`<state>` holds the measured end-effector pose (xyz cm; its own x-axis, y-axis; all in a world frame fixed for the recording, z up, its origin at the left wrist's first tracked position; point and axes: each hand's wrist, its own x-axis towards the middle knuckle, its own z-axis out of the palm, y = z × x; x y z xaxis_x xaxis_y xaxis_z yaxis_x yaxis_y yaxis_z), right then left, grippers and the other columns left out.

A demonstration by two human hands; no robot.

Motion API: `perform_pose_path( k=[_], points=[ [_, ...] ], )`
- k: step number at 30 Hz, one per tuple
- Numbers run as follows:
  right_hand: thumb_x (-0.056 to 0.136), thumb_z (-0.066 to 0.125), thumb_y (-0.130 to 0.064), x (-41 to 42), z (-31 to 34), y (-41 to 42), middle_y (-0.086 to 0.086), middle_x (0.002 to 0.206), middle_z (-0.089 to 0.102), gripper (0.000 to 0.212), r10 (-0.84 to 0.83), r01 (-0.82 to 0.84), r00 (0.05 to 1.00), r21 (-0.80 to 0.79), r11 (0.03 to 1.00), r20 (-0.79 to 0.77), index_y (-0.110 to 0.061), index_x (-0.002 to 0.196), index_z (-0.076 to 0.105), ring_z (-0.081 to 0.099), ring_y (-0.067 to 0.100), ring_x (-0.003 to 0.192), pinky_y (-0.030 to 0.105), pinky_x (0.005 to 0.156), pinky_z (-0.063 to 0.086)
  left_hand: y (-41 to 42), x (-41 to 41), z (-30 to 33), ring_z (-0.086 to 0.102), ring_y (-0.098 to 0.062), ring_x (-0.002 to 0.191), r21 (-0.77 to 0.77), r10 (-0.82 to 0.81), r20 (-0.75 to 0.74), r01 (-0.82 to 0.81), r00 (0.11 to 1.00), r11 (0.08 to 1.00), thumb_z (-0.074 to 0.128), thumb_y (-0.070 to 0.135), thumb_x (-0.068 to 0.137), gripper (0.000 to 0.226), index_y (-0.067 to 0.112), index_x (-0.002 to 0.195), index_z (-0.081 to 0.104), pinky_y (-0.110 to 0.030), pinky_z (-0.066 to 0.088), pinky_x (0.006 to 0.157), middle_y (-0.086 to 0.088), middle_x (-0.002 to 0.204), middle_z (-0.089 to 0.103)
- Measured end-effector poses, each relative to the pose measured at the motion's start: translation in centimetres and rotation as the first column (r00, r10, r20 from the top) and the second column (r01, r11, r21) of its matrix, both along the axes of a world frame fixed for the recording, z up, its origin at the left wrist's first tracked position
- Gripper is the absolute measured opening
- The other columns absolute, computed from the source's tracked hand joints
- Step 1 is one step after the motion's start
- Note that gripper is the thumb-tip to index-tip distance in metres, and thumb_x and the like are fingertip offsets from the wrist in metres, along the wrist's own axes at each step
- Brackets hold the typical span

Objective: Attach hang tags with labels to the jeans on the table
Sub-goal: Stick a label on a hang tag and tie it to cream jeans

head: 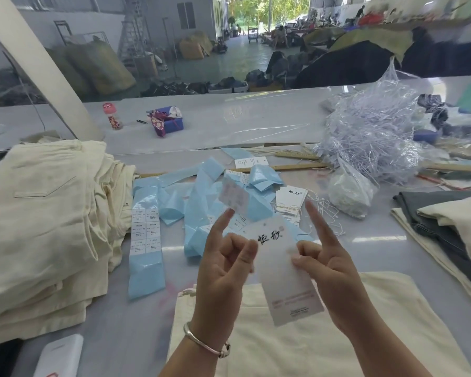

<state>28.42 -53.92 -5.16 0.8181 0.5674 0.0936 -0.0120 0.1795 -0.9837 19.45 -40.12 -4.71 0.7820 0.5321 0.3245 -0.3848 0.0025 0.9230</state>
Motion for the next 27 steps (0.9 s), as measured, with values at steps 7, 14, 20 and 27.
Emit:
perform_pose_path(
  k=[7, 14, 20, 27],
  points=[
    [0.077, 0.058, 0.022, 1.0, 0.2, -0.6, 0.009, 0.100, 0.074, 0.061, 0.019, -0.024, 0.992, -0.032, 0.999, -0.124, -0.012, 0.128, 0.058, 0.068, 0.017, 0.088, 0.028, 0.076, 0.057, 0.2, -0.4, 0.7, 0.042, -0.003, 0.133, 0.122, 0.077, -0.183, -0.055, 0.980, 0.991, 0.072, 0.049, 0.064, 0.025, 0.036, 0.085, 0.069, -0.027, 0.033, 0.104, 0.017, 0.137, 0.047],
    [0.073, 0.062, 0.026, 0.1, 0.3, 0.2, 0.009, 0.109, 0.072, 0.080, 0.106, -0.107, 0.992, -0.011, 0.994, -0.062, -0.026, 0.133, 0.049, 0.070, 0.025, 0.095, 0.035, 0.076, 0.058, -0.7, 0.0, 0.0, 0.046, 0.003, 0.126, 0.070, 0.093, -0.277, -0.077, 0.956, 0.995, 0.076, 0.039, 0.064, 0.024, 0.036, 0.086, 0.070, 0.003, 0.036, 0.082, 0.023, 0.137, 0.045],
    [0.072, 0.065, 0.019, -0.3, 0.1, 0.1, 0.009, 0.113, 0.070, 0.084, 0.125, -0.125, 0.992, 0.018, 0.992, -0.022, -0.025, 0.140, 0.043, 0.069, 0.028, 0.101, 0.033, 0.078, 0.057, -1.2, 0.2, -0.5, 0.046, 0.014, 0.121, 0.114, 0.140, -0.273, -0.112, 0.952, 0.987, 0.078, 0.044, 0.058, 0.034, 0.025, 0.085, 0.070, -0.001, 0.033, 0.091, 0.023, 0.137, 0.045],
    [0.072, 0.070, 0.010, -1.0, 0.3, 0.3, 0.012, 0.118, 0.068, 0.081, 0.105, -0.105, 0.994, 0.083, 0.991, -0.001, -0.020, 0.141, 0.042, 0.067, 0.027, 0.107, 0.031, 0.080, 0.056, -1.4, 0.3, -0.5, 0.042, 0.004, 0.129, 0.248, 0.246, -0.261, -0.181, 0.933, 0.952, 0.072, 0.052, 0.060, 0.037, 0.029, 0.088, 0.062, -0.031, 0.034, 0.111, 0.021, 0.137, 0.042]
  ],
)
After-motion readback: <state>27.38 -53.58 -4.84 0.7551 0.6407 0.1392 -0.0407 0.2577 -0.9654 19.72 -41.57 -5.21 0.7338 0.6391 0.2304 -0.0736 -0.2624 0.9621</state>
